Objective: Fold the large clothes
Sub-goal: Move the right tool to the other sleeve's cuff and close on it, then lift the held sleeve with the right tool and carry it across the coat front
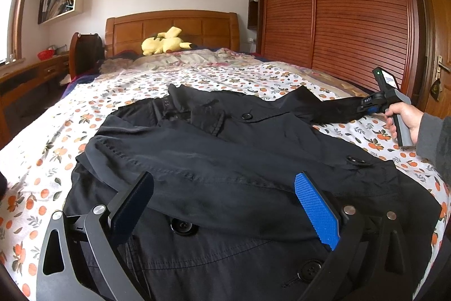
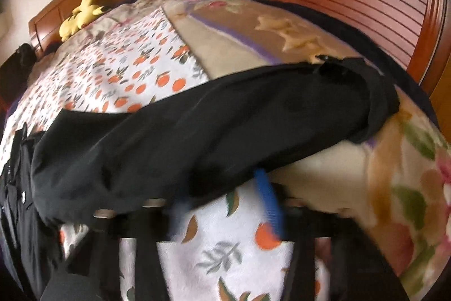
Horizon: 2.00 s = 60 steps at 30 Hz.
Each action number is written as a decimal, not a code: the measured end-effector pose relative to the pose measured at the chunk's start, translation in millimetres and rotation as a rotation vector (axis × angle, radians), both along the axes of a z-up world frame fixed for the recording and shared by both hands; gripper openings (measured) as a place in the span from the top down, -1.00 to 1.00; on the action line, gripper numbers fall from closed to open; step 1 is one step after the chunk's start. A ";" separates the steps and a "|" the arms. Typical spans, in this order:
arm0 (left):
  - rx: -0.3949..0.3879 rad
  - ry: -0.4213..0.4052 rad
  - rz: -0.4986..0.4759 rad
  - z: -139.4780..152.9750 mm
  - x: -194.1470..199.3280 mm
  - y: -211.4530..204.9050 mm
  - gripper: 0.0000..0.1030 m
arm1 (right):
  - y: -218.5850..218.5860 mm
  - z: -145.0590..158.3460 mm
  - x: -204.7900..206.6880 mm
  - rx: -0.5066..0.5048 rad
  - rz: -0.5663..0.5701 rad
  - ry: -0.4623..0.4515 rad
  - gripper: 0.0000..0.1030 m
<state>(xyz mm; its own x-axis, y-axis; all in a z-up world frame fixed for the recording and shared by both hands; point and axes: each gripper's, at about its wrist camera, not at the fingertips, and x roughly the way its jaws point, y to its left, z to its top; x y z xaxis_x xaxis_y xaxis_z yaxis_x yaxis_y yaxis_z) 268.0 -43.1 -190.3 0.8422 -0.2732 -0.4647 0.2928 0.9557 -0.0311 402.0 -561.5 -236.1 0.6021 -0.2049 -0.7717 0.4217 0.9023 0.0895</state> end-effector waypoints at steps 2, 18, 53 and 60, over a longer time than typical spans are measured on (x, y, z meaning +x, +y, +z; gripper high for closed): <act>0.002 0.000 -0.001 -0.6 0.4 -1.0 -0.96 | 1.5 5.8 4.0 -0.013 0.032 -0.011 0.96; 0.001 -0.005 -0.001 -2.2 0.7 -2.8 -0.96 | 184.9 144.1 -38.8 -0.067 0.565 -0.360 0.97; -0.002 -0.018 -0.035 5.1 -15.3 4.8 -0.96 | 287.3 105.2 -120.5 -0.109 0.763 -0.135 0.23; 0.012 -0.020 -0.042 11.0 -32.6 19.3 -0.96 | 265.7 63.8 -84.7 -0.106 0.637 -0.042 -0.14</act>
<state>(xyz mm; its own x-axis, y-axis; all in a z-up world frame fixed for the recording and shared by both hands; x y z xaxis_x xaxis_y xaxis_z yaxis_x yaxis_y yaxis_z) 235.3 -23.8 -179.3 0.8389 -0.3036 -0.4517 0.3336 0.9426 -0.0140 317.2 -295.8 -172.3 0.6604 0.1288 -0.7398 -0.2011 0.9795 -0.0090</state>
